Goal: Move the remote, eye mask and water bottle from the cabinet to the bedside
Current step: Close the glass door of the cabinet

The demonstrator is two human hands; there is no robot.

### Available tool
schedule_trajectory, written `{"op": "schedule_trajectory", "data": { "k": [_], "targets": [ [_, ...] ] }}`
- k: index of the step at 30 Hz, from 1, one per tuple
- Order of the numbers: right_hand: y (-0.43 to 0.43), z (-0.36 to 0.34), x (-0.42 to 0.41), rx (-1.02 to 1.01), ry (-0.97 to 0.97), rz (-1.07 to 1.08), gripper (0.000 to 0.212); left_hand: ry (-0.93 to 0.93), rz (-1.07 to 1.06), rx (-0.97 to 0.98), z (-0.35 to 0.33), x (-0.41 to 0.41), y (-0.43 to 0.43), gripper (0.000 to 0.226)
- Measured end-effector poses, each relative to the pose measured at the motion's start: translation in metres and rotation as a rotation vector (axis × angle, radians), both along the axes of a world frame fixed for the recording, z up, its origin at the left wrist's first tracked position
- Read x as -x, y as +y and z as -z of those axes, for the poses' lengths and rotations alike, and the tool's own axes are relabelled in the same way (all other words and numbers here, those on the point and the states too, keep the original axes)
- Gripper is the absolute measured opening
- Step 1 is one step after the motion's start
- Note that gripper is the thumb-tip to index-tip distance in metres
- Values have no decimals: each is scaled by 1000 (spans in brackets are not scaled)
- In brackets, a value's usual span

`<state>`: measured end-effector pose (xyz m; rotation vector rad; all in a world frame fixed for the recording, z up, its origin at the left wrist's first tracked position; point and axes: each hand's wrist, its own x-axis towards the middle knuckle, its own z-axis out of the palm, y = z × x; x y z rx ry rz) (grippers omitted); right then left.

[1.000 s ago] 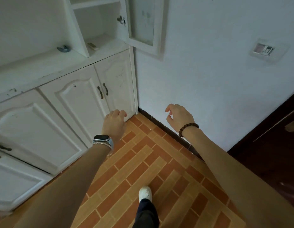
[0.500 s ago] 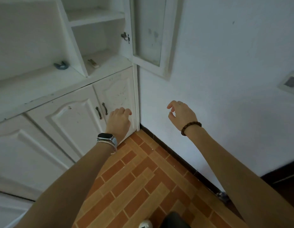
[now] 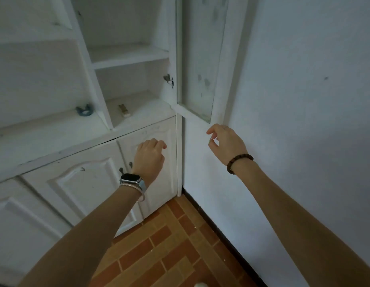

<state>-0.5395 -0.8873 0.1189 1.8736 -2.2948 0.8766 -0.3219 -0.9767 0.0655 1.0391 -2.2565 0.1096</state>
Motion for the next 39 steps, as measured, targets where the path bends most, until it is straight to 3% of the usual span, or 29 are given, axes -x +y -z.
{"op": "schedule_trajectory", "data": {
  "k": [14, 24, 32, 36, 39],
  "targets": [
    [-118, -163, 96, 459, -117, -138, 19, 118, 28, 229, -127, 105, -105, 25],
    [-136, -260, 151, 651, -278, -72, 20, 23, 375, 579, -213, 193, -130, 27],
    [-168, -305, 175, 620, -614, -200, 37, -211, 436, 761, -230, 251, -138, 30],
    [-177, -309, 172, 598, -644, -289, 27, -307, 387, 814, -229, 261, -148, 28],
    [-181, -310, 172, 621, -638, -328, 31, -337, 369, 833, -228, 262, -154, 27]
  ]
}}
